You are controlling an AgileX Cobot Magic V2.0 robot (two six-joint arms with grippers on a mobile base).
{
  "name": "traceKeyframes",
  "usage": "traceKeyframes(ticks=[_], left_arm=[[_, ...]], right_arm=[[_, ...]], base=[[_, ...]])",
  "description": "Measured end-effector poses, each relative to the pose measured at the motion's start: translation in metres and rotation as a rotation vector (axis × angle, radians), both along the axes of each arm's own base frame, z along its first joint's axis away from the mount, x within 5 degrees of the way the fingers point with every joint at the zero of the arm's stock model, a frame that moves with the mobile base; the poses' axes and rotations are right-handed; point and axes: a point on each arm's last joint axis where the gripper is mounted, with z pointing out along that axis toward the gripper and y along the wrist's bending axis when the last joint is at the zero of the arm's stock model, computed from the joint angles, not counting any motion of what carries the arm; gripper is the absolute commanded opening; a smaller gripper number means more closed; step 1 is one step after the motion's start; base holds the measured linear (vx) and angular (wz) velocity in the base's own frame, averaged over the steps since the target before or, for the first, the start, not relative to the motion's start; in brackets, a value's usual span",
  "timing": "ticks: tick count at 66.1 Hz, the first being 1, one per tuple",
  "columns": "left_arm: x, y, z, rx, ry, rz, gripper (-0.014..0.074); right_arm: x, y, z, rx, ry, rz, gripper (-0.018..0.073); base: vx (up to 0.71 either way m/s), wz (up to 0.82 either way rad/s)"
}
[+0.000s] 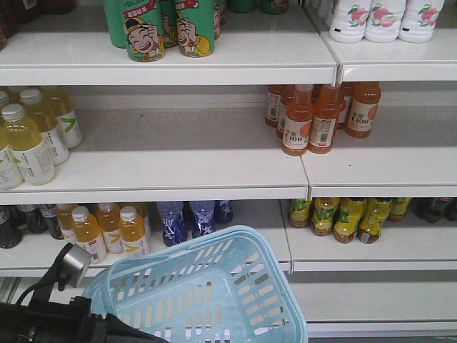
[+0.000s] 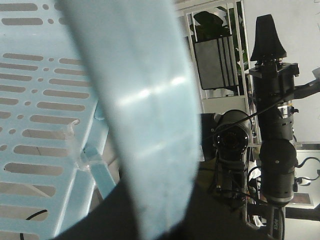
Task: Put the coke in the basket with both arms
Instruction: 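Lift the basket off the shelf and lower it toward the robot, then turn the base away from the shelf, holding the basket in the left gripper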
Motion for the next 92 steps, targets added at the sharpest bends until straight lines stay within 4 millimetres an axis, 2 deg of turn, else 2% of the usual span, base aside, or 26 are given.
traceKeyframes(ticks=[57,92], left_arm=[[0.0,0.0,0.0,0.0,-0.001,0.0,-0.0007],[0.0001,0.0,-0.0001,0.001,-0.002,0.0,-0.0007]], right_arm=[[0.0,0.0,0.0,0.0,0.0,0.0,-0.001],[0.0,0.0,0.0,0.0,0.0,0.0,-0.001]], base=[[0.0,-0.01],[-0.07,-0.32]])
